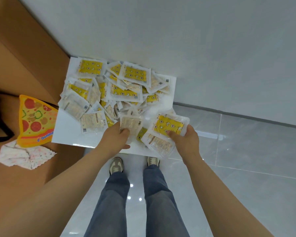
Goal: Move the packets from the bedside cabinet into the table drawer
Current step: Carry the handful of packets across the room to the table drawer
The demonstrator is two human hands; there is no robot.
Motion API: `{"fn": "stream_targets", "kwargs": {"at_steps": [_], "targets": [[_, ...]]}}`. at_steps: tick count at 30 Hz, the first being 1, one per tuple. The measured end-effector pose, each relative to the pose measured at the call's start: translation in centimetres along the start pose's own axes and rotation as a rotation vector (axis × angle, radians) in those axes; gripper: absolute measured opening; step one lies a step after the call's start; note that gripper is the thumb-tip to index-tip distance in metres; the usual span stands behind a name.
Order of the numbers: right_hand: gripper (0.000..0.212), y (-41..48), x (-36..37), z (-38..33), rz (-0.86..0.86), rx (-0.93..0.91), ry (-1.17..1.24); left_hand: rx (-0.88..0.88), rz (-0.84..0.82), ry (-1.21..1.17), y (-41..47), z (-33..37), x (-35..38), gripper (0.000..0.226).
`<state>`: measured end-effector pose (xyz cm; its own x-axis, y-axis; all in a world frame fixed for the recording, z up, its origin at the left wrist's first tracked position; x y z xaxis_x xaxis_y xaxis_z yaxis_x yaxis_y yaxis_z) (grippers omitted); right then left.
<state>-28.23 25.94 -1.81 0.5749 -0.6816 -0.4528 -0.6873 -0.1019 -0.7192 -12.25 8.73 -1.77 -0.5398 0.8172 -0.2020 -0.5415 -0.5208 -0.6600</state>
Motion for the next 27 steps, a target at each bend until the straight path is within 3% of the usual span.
{"fn": "stream_targets", "kwargs": {"at_steps": [15,21,27], "targets": [[0.028,-17.4,-7.0,-6.9,0.156,-0.181,0.274,0.13,0.026,-0.307,-12.8,10.5,-7.0,0.025],[0.027,-23.7,-11.6,-8.8,0.25,-0.261,0.401,0.295,-0.109,-0.309,-17.1,17.0,-5.9,0.027],[0.028,-29.1,-19.5,-8.4,0.376,-0.337,0.544,0.455,-0.278,-0.209,-22.1,23.6,-0.2,0.027]]}}
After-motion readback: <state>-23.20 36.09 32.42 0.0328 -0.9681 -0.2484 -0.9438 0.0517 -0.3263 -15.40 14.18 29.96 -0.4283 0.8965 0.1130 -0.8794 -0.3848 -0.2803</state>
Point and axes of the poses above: each hand's wrist, its own y-axis towards the middle knuckle, its own x-axis out of the palm, z = x × y, the point moved 6 cm from there along y, towards the middle knuckle, and after that the axes turned 10 degrees about x, right-handed, at the moved point
